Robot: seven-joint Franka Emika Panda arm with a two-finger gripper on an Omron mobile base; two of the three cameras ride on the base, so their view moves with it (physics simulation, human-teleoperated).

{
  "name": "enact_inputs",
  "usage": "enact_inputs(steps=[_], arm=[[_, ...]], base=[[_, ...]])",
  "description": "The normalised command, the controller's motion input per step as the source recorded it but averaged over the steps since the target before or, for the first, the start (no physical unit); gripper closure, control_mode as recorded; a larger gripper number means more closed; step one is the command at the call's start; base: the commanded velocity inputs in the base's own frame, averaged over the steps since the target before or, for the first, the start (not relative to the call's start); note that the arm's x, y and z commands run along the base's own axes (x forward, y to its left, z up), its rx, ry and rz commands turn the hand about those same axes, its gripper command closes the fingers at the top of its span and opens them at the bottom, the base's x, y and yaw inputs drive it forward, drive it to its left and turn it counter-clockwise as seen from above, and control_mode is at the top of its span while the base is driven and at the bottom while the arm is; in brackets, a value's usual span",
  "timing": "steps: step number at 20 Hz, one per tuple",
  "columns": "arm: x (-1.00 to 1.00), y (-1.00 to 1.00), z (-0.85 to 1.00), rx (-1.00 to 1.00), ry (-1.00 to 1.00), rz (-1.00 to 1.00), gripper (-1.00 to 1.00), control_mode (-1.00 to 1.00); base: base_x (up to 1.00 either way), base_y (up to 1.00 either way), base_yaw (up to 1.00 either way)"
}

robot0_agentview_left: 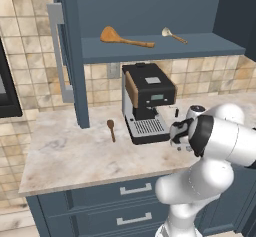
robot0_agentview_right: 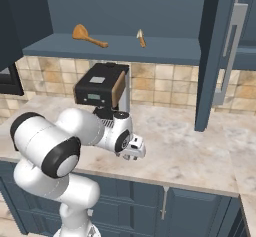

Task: Organize the utensils by type. Pick up the wooden spoons from the counter and place them in the open cabinet. Then pick up the metallic utensils from the counter and place them in the open drawer.

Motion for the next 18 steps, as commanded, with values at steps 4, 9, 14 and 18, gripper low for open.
enact_inputs(steps=[4, 9, 14, 18], arm=[[0.00, 0.00, -0.19, 0.00, 0.00, 0.00, -1.00, -1.00], [0.00, 0.00, -0.25, 0.00, 0.00, 0.00, 1.00, -1.00], [0.00, 0.00, -0.24, 0.00, 0.00, 0.00, 1.00, -1.00], [0.25, -0.04, -0.16, 0.00, 0.00, -0.02, 1.00, -1.00]], base=[[0.00, 0.00, 0.00], [0.00, 0.00, 0.00], [0.00, 0.00, 0.00], [0.00, 0.00, 0.00]])
